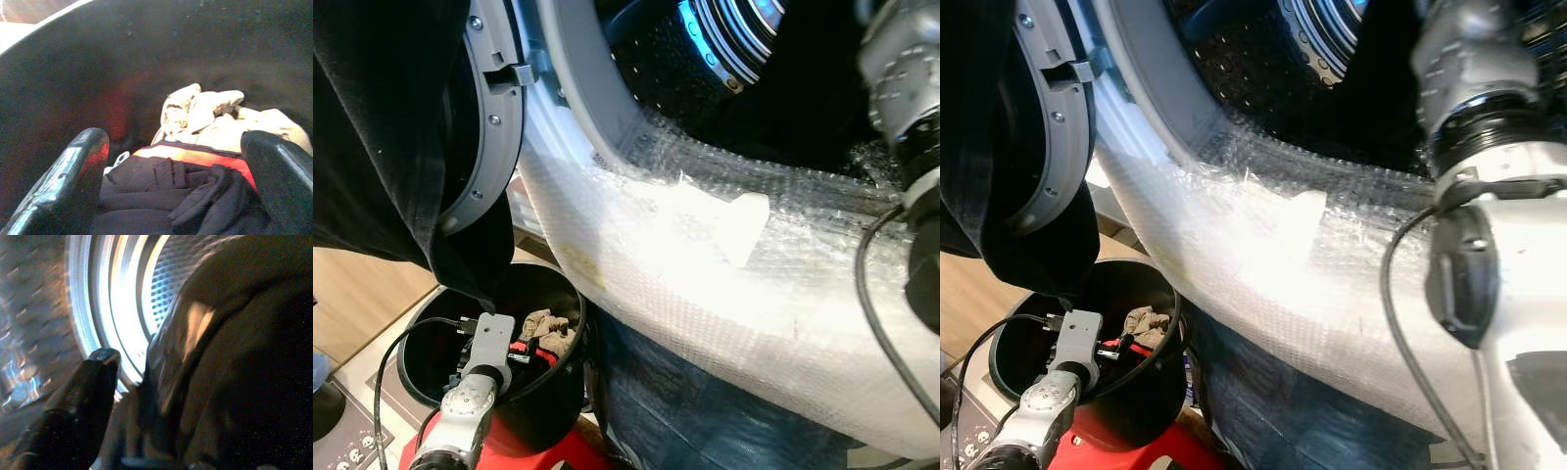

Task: Clothes washing

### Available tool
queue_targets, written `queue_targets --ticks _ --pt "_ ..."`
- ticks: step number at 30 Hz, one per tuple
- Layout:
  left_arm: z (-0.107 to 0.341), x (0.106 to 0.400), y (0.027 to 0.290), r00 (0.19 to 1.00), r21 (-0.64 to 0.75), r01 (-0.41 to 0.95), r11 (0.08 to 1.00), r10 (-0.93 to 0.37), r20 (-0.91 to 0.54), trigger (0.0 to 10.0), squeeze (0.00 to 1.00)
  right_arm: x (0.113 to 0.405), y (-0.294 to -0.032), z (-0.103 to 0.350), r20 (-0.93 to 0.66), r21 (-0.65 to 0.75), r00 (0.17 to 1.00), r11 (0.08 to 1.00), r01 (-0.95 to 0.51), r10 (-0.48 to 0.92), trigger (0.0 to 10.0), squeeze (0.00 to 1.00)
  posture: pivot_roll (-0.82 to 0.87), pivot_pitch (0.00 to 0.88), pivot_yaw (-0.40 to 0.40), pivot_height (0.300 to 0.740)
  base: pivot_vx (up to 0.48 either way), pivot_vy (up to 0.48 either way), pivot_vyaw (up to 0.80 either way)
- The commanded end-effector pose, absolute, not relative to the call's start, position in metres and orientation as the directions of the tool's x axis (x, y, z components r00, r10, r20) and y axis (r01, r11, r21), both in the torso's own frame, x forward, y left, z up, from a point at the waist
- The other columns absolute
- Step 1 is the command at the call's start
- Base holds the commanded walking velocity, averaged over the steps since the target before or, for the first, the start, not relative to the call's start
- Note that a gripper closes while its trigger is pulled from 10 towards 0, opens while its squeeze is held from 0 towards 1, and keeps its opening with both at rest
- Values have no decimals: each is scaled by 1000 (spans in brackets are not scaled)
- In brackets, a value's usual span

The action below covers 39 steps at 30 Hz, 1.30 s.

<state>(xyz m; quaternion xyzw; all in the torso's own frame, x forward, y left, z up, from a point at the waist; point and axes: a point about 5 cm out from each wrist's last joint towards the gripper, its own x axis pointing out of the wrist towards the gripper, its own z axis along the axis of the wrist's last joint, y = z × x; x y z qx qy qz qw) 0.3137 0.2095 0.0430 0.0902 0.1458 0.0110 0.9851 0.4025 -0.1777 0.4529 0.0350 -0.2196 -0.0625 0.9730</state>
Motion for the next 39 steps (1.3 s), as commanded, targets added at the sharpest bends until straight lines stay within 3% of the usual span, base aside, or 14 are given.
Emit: queue_targets --ticks 1,2,5,8,10,11,13,14,19,22,26,29,39 --pt "35 307 212 945 194 15 981 49 -322 10000 0 388 -184 481 559 60 802 975 212 -209 10000 1000 -149 17 117 740 0 0 0" --pt "35 308 212 946 194 12 981 52 -319 10000 0 375 -191 502 646 111 714 959 261 -269 10000 1000 -145 14 116 740 0 0 0" --pt "36 309 213 949 193 5 981 56 -311 10000 0 368 -190 512 687 113 675 957 266 -268 10000 1000 -145 14 116 740 0 0 0" --pt "37 309 211 949 191 10 982 51 -312 10000 0 383 -176 494 603 42 781 984 171 -161 10000 1000 -151 12 116 740 0 0 0" --pt "36 309 210 949 190 13 982 48 -313 10000 0 386 -175 488 581 23 800 986 166 -148 10000 1000 -150 12 115 740 0 0 0" --pt "36 309 209 948 189 17 982 45 -314 10000 0 396 -171 470 476 99 870 991 95 -131 10000 1000 -148 14 114 740 0 0 0" --pt "36 309 209 948 187 16 982 45 -315 10000 0 404 -160 453 373 200 927 979 -29 -49 10000 1000 -150 19 112 740 0 0 0" --pt "35 309 209 947 185 14 983 47 -317 10000 0 407 -151 446 324 256 946 963 -89 2 10000 0 -155 24 109 740 0 0 0" --pt "33 307 209 945 183 11 983 49 -324 10000 0 406 -129 449 326 333 934 907 -256 144 10000 0 -158 32 109 740 0 0 0" --pt "32 306 209 943 181 9 983 51 -328 10000 0 403 -119 455 319 217 929 939 -267 190 10000 0 -168 46 104 740 0 0 0" --pt "31 305 208 942 175 6 985 53 -332 10000 0 395 -115 466 332 188 917 937 -294 221 10000 0 -175 53 94 740 0 0 0" --pt "28 304 206 940 171 7 985 52 -338 10000 0 389 -117 470 354 91 908 958 -273 226 10000 0 -182 55 93 740 0 0 0" --pt "25 302 202 937 162 14 987 43 -345 10000 0 352 -132 454 340 10 924 982 -191 176 10000 0 -191 70 78 740 0 0 0"
